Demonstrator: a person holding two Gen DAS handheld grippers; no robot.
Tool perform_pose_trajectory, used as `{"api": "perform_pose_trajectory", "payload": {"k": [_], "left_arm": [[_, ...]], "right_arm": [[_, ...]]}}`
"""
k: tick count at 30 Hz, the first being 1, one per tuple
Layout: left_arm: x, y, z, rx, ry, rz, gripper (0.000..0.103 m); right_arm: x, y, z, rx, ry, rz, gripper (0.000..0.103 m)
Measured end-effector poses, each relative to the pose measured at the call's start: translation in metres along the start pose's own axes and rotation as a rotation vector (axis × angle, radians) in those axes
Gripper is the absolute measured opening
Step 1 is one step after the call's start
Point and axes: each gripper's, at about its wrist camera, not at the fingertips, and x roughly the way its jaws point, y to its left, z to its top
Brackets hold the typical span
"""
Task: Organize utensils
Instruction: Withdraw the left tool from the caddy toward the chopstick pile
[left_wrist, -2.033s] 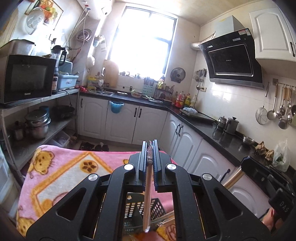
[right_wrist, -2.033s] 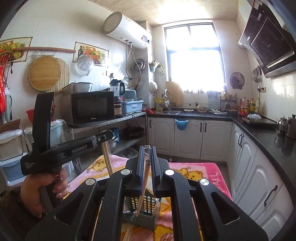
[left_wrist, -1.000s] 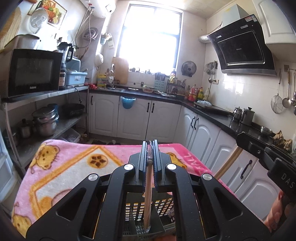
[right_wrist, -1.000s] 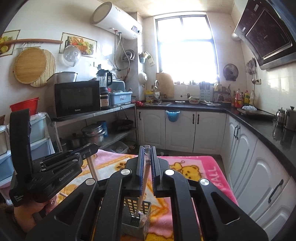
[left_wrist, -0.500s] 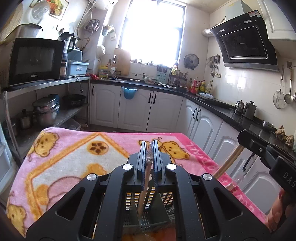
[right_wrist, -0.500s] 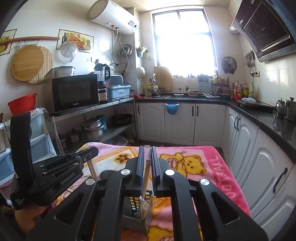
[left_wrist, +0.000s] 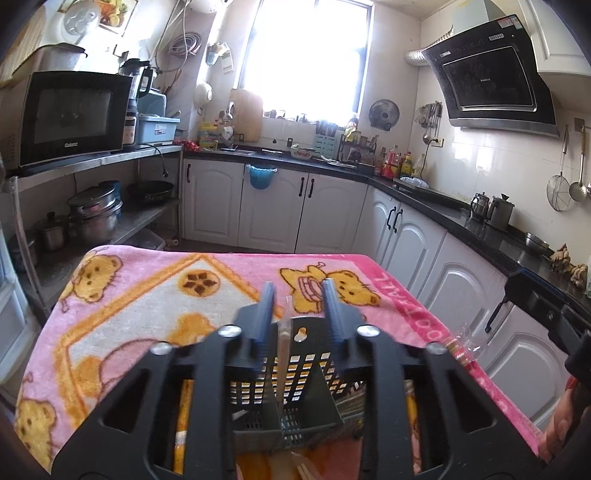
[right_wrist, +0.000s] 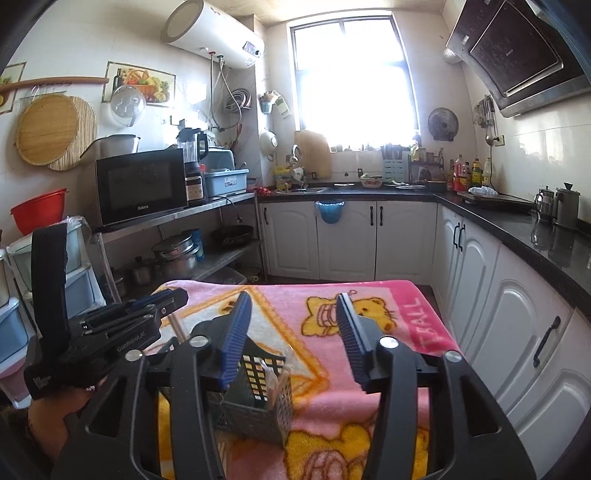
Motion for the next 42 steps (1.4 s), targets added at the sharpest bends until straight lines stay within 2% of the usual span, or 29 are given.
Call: {"api": "perform_pose_trajectory", "payload": {"k": [2,5,8,14,21,35,42], "left_arm": [[-0.003,0.0,0.0,-0.001,0.008,0.0,0.027],[-0.007,-0.001,-0.002,-0.001,0.021,0.006,0.035],[-0.014,-0.002,-0.002,0.003,0.015,0.006,0.044],[-0.029,-0.001,0.0,0.0,0.019,0.011,0.065],[-0.05,-0.001,0.001,-0.004,-0.001,0.008,0.091],[-0.081,0.004,-0.011,-0.018,-0.016,0.036,0.092],[-0.089,0.009,-0.025,-0.031,0.01,0.045,0.092]], "right_arm": [[-0.004,-0.002,-0.002,-0.003,0.004,-0.003,0.055],[-0.009,-0.005,-0.005,0.013,0.005,-0.01,0.064],[-0.014,-0.007,-0.005,0.03,0.002,-0.007,0.067],[-0.024,-0.005,-0.009,0.026,0.0,-0.013,0.075],[-0.036,-0.006,-0.014,0.02,0.001,-0.027,0.079],[-0.055,-0.006,-0.028,0.033,0.008,-0.025,0.082],[-0.057,0.001,-0.041,0.014,0.038,-0.01,0.083]]}}
